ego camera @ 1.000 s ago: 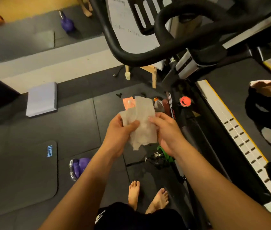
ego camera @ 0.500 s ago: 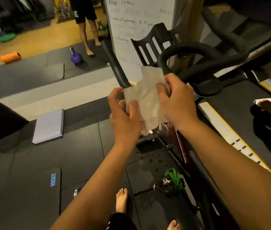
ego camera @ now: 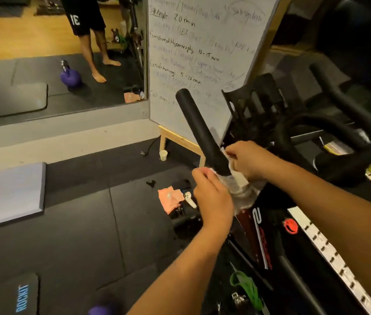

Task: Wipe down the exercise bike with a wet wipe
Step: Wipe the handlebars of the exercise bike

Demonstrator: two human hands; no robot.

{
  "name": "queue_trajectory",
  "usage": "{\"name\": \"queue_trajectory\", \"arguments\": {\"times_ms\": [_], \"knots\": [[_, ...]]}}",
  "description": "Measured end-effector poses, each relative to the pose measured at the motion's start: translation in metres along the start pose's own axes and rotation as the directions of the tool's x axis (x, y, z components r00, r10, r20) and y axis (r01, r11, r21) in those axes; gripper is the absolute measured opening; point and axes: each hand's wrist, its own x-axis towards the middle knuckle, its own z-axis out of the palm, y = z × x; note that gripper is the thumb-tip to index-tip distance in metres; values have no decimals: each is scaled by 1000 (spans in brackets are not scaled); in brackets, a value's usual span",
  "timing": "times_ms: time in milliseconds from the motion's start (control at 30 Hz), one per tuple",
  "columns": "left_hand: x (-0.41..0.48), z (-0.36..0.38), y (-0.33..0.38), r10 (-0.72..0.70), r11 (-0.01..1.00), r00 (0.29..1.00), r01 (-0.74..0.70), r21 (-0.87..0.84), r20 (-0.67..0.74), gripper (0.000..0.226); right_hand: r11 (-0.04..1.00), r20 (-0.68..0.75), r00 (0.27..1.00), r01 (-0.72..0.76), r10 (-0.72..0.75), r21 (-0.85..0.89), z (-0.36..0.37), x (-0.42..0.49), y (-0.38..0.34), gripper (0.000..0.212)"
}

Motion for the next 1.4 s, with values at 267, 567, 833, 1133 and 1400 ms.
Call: {"name": "queue_trajectory", "arguments": {"times_ms": [267, 567, 833, 1133, 1400], "knots": [[131, -20, 19, -89, 991, 992, 79, -104, -93, 12, 969, -297, 952, -3, 79, 246, -19, 65, -37, 26], [186, -13, 46, 33, 996, 999, -29, -89, 41, 9, 954, -412, 907, 46, 85, 296, -32, 125, -55, 15], [69, -11, -1, 0, 997, 936, -25, 67, 353, 11, 964, 5, 981, 190, -192, -187, -4, 49, -11, 18], [-11, -18, 5, -42, 979, 935, -32, 201, 352, 9, 858, 79, 971, 236, -225, -456, -7, -23, 6, 21], [-114, 20, 18, -163, 848, 780, -202, 489, 604, 35, 691, -69, 924, 231, -377, -685, -17, -75, 30, 28]]}}
